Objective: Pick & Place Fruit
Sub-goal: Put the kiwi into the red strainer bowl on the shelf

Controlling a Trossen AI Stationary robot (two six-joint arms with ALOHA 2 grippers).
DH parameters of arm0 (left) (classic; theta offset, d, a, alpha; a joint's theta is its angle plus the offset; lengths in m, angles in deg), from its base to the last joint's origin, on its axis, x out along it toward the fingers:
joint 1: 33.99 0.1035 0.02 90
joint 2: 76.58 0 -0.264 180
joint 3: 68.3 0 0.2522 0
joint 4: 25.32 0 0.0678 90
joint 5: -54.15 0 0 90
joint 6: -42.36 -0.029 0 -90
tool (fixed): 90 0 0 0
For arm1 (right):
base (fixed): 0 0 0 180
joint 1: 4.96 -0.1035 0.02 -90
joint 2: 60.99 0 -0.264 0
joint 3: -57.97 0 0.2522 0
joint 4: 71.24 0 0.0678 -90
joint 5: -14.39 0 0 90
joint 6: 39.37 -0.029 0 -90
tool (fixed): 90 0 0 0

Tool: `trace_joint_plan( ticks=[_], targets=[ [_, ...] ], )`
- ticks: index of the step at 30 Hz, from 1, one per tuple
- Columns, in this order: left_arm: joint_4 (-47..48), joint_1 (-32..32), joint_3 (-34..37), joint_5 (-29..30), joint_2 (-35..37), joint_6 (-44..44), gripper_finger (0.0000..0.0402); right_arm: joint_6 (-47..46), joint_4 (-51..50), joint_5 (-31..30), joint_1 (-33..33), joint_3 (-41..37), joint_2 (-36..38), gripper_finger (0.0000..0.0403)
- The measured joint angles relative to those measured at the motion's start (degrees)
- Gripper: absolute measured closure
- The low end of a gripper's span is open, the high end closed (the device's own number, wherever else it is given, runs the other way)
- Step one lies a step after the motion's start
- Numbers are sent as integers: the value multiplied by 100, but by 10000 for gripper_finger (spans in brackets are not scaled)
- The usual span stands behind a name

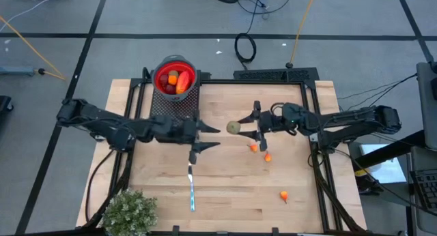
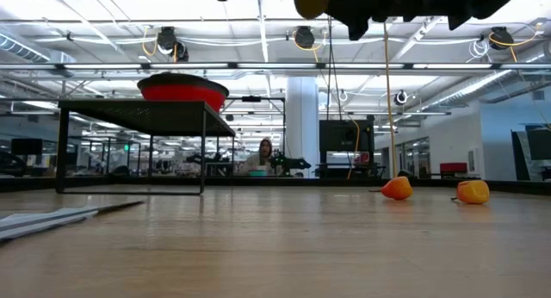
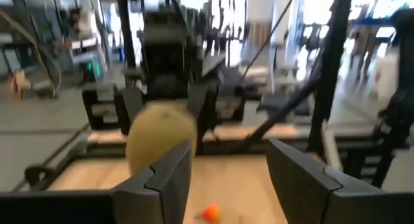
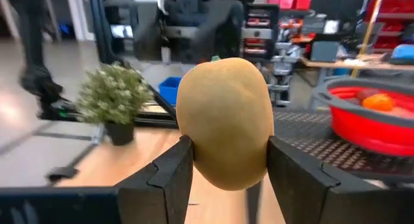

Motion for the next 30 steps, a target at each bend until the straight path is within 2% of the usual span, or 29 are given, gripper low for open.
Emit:
trace_joint_plan(
  ticks=[3,9,17,30],
  targets=[
    [621,93,-260,-44,-191,0,191,-281,196,139,62,0,11,229],
    [816,289,-432,-292,-412,75,171,-569,456,244,62,2,60,229],
    [716,518,-430,-482,-543,263,146,-730,446,393,56,2,55,229],
    [-62,780,-428,-898,-737,297,119,-885,183,375,54,4,9,229]
  ],
)
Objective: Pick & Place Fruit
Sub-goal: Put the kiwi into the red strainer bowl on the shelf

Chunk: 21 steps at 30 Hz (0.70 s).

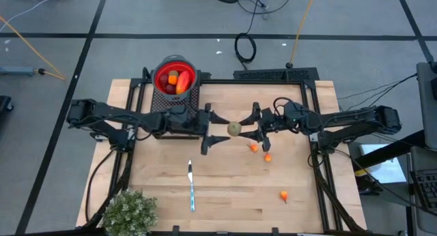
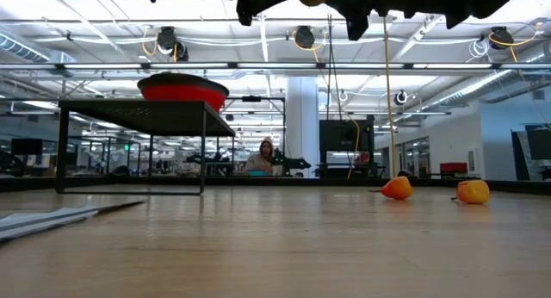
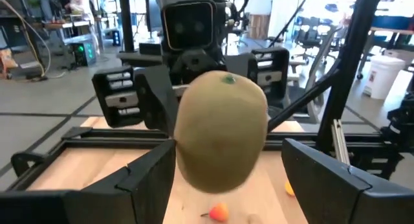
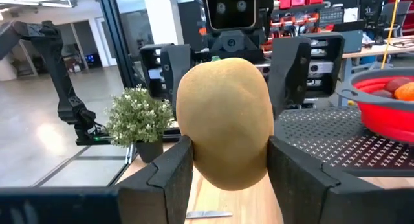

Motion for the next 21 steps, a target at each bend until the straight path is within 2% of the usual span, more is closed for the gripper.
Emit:
trace_joint_plan(
  ticks=[7,13,21],
  targets=[
    [-450,62,0,-24,-194,53,119,-135,-49,-22,2,1,-77,229],
    [-460,60,-334,-26,-450,20,119,-136,-12,-174,2,1,-118,229],
    [317,63,-836,-142,-670,-280,119,-275,-32,-174,2,-2,-117,229]
  ],
)
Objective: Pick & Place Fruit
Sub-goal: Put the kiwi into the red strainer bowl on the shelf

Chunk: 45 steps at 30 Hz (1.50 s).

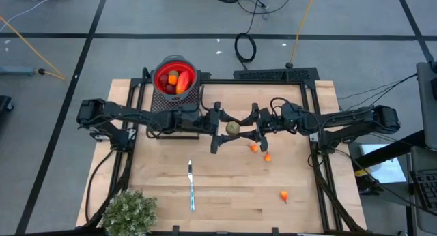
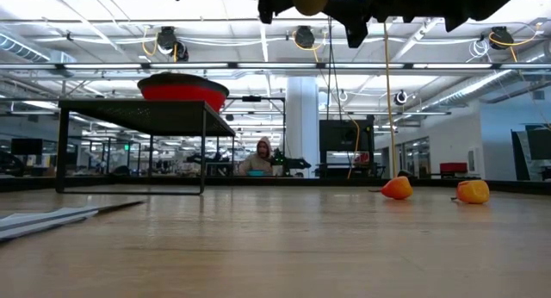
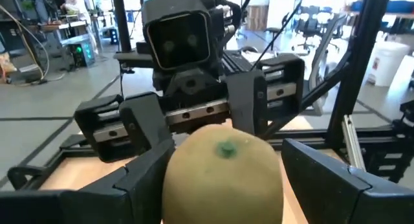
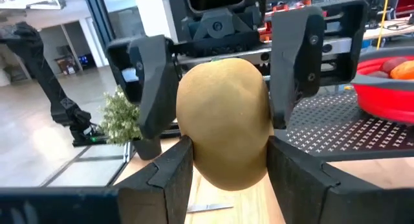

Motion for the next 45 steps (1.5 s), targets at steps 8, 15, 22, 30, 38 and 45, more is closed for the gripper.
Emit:
trace_joint_plan(
  ticks=[8,15,22,30,38,45],
  targets=[
    [134,4,-224,10,0,-333,172,-12,-31,0,0,0,1,229],
    [348,0,-233,-15,4,-303,239,-14,-43,8,0,0,-5,229],
    [428,-7,-233,-13,7,-248,214,-14,-39,-1,0,-2,-6,229],
    [445,-11,-233,-13,9,-225,242,-28,-58,8,0,-2,-6,229],
    [518,-11,-226,-13,9,-166,235,-341,-157,24,0,-2,3,197],
    [1041,-22,-213,1,134,-138,243,-471,-334,117,11,0,12,165]
  ],
)
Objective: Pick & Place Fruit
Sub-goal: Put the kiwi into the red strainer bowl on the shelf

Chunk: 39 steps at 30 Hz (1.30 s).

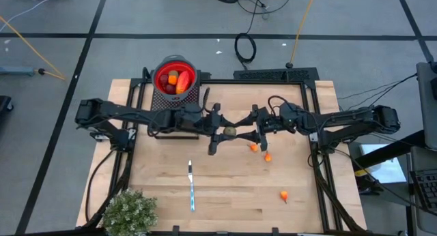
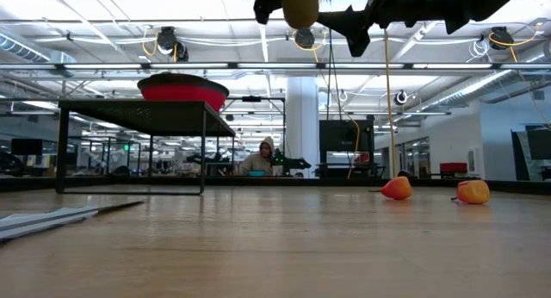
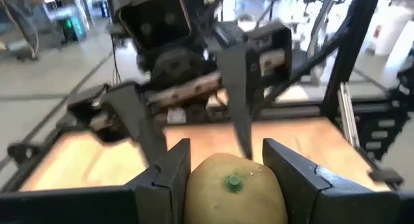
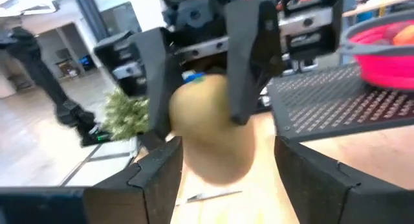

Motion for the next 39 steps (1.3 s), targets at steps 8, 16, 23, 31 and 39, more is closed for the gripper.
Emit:
trace_joint_plan(
  ticks=[8,16,23,31,39],
  targets=[
    [1184,7,-4,726,674,-21,236,-157,-736,188,-4,6,110,161],
    [2063,44,-6,2015,1452,-105,238,-2,-1677,191,-4,2,264,178],
    [2397,201,-9,2854,1912,-236,240,167,-2151,195,-7,2,330,230],
    [2867,679,-9,3445,2239,-592,233,184,-2297,211,-9,2,334,311],
    [2921,1490,-9,3450,2242,-1182,235,184,-2323,223,-9,2,334,369]
  ],
)
